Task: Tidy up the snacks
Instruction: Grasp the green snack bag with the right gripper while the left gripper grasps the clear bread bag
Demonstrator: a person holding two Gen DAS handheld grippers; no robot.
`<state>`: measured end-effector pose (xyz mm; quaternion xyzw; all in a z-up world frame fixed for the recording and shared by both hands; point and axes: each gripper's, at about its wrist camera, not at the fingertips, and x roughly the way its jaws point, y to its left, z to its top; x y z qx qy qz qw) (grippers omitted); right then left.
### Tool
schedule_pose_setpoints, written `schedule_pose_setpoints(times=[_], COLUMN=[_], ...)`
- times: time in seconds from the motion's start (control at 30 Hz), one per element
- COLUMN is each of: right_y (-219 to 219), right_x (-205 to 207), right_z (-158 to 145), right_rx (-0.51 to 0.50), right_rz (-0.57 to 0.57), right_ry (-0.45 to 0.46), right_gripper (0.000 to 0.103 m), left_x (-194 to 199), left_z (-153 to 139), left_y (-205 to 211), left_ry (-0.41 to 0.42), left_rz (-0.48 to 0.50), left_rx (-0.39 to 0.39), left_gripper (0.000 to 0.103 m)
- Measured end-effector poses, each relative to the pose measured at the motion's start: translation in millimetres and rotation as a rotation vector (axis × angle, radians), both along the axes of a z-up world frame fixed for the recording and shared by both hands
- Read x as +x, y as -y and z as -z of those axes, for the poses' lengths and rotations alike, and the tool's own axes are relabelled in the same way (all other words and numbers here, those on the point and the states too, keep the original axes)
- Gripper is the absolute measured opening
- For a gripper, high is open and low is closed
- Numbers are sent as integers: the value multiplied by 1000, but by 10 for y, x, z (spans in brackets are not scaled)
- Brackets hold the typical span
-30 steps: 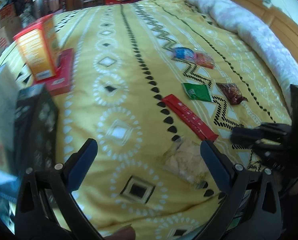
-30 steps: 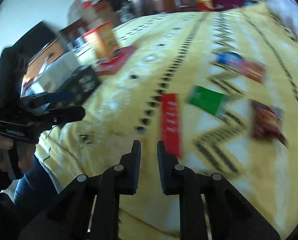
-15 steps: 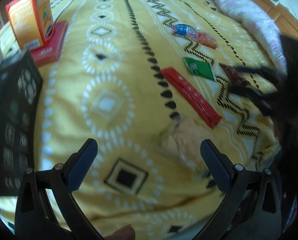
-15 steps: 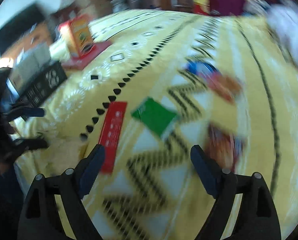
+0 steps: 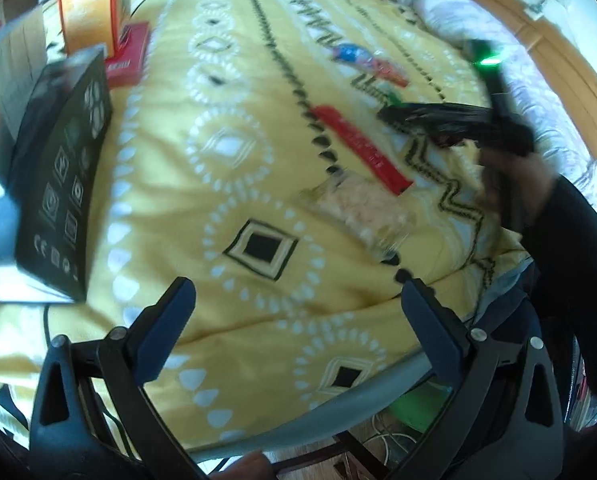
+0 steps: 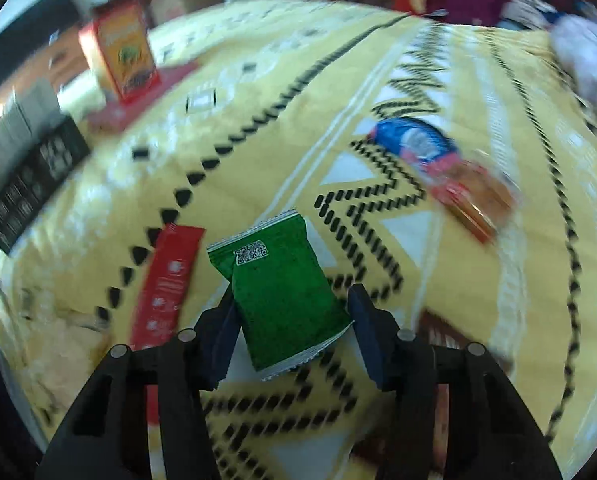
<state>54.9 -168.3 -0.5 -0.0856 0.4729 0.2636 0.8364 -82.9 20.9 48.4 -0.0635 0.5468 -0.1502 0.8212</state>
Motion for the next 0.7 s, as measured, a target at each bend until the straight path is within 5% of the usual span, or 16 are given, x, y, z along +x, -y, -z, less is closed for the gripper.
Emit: schedule_pose_setpoints(times=[0.13,0.43,0.57,0.7], right_y=[116,-533,-745,-285], right_x=[-450,-1157,-1440,-1431], right_z=[-331,10,-170,-263], right_rx=[85,-275,-104,27], right_rz=[99,13,-81,79], right_ry=[59,176,130,75], right_gripper=[55,55,55,55], left_x=[28,49,72,134], left_z=[-14,-26,13,63], left_y=[63,57,16,186], left_ry=[34,37,19,20], left_rz=[-17,-55,-83,-24], left_rx=[13,60,57,75], left_gripper=[103,103,103,103])
